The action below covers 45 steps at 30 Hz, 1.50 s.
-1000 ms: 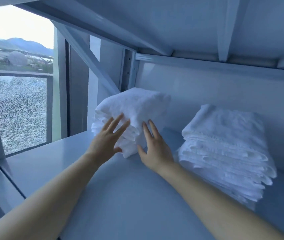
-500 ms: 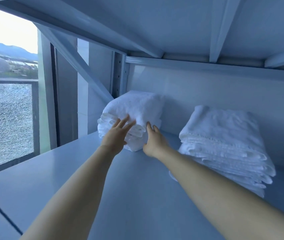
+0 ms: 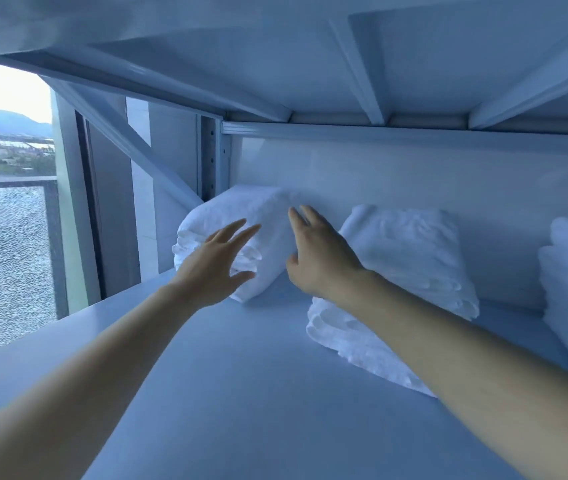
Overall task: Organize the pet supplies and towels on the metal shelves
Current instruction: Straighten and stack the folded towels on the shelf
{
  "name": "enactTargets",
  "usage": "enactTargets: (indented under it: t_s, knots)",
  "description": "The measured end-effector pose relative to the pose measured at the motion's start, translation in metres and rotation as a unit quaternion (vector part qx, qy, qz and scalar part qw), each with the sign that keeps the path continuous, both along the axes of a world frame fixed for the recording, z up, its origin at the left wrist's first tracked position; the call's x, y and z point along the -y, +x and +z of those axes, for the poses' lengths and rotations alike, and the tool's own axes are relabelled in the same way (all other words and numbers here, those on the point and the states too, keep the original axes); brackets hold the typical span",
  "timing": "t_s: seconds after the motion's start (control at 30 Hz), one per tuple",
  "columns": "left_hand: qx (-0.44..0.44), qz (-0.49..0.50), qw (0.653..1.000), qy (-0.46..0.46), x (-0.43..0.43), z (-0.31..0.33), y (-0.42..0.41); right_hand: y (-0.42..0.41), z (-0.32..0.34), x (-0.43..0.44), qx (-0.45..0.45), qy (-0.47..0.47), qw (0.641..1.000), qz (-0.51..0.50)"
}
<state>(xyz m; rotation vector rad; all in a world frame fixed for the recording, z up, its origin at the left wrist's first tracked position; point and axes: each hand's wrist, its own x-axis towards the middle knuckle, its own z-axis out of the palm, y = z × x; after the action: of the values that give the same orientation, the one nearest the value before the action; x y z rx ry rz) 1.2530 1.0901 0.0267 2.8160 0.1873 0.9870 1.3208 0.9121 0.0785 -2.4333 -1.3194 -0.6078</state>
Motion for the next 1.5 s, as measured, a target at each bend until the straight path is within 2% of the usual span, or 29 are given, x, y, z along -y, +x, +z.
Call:
enactTargets:
  t_s: [0.17,0.3,0.47,0.63,0.8,0.93,1.03,1.3,1.5]
  knots:
    - [0.006,-0.100,0.995,0.005,0.050,0.020,0.010,0.012,0.014,0.060,0.032,-0.019,0.997,-0.073]
    - [-0.004,-0.138,0.990,-0.010,0.087,0.026,0.012,0.016,0.006,0.105,0.077,-0.047,0.991,-0.100]
    - [-0.047,-0.183,0.982,0.016,0.119,0.007,0.021,0.018,-0.014,0.153,0.067,-0.034,0.990,-0.116]
    - [-0.036,-0.155,0.987,0.021,0.132,-0.014,0.031,0.021,-0.044,0.177,0.024,-0.002,0.993,-0.116]
    - [-0.010,-0.145,0.986,0.083,0.127,-0.032,0.039,0.019,-0.067,0.181,-0.055,-0.010,0.993,-0.108]
    - [0.058,-0.160,0.983,0.068,0.125,-0.042,0.049,0.024,-0.076,0.171,-0.042,-0.019,0.995,-0.088]
    - [0.074,-0.148,0.984,0.060,0.126,-0.045,0.053,0.030,-0.080,0.160,-0.040,0.000,0.996,-0.077]
    - [0.080,-0.108,0.985,0.112,0.105,-0.046,0.058,0.057,-0.084,0.143,-0.065,0.039,0.997,-0.019]
    - [0.041,-0.067,0.994,0.071,0.077,-0.050,0.066,0.074,-0.081,0.107,-0.070,0.031,0.997,0.000]
